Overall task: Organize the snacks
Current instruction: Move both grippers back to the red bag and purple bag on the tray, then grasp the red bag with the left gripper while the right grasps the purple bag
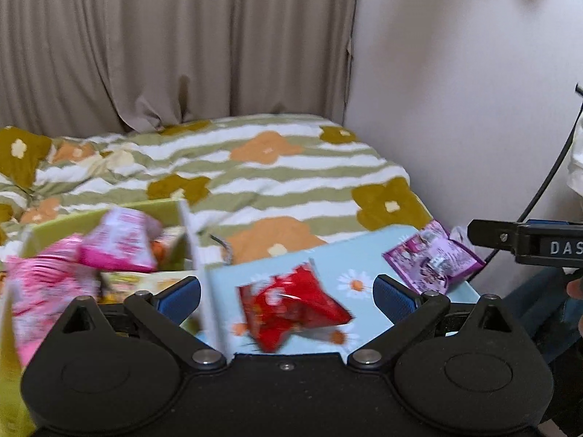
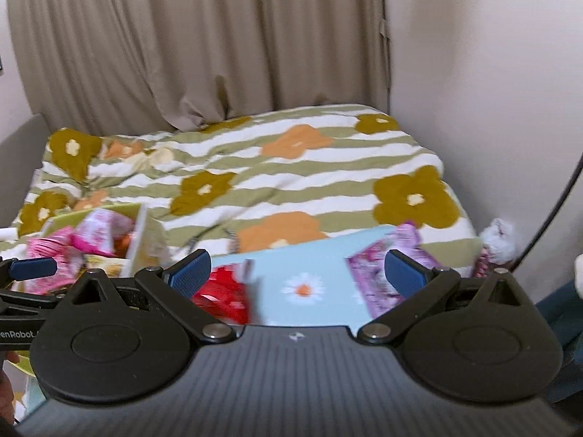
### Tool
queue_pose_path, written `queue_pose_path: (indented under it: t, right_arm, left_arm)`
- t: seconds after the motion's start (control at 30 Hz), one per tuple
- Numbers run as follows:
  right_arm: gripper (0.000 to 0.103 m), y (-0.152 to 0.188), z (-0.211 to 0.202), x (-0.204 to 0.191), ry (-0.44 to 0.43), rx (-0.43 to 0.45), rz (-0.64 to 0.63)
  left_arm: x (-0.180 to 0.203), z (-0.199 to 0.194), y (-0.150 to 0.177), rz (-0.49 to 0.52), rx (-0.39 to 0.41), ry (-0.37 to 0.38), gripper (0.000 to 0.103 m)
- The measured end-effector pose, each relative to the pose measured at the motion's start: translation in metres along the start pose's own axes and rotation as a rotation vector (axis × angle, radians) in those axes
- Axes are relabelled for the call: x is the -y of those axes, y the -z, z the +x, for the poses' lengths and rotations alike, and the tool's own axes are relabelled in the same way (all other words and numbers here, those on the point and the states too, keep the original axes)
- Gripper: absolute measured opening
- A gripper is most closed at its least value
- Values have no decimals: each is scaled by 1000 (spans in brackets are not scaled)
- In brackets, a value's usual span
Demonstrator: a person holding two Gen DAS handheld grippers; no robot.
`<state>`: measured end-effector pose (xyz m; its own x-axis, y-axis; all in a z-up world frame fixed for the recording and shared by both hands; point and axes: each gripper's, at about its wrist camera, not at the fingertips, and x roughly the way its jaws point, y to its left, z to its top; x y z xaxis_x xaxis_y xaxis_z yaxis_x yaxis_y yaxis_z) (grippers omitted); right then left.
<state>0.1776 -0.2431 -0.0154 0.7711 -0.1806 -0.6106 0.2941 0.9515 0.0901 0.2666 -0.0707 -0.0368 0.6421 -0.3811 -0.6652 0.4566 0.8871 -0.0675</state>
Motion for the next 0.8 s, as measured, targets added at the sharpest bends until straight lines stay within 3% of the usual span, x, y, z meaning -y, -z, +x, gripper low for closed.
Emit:
queue_pose_path:
  t: [0.4, 0.8]
  right_arm:
    - [103, -6, 79, 93, -21, -118, -54]
    - [103, 6, 151, 124, -55, -221, -68]
  left_arm:
    - [56, 98, -3, -31, -143, -162, 102]
    - [70, 179, 18, 74, -205, -413, 102]
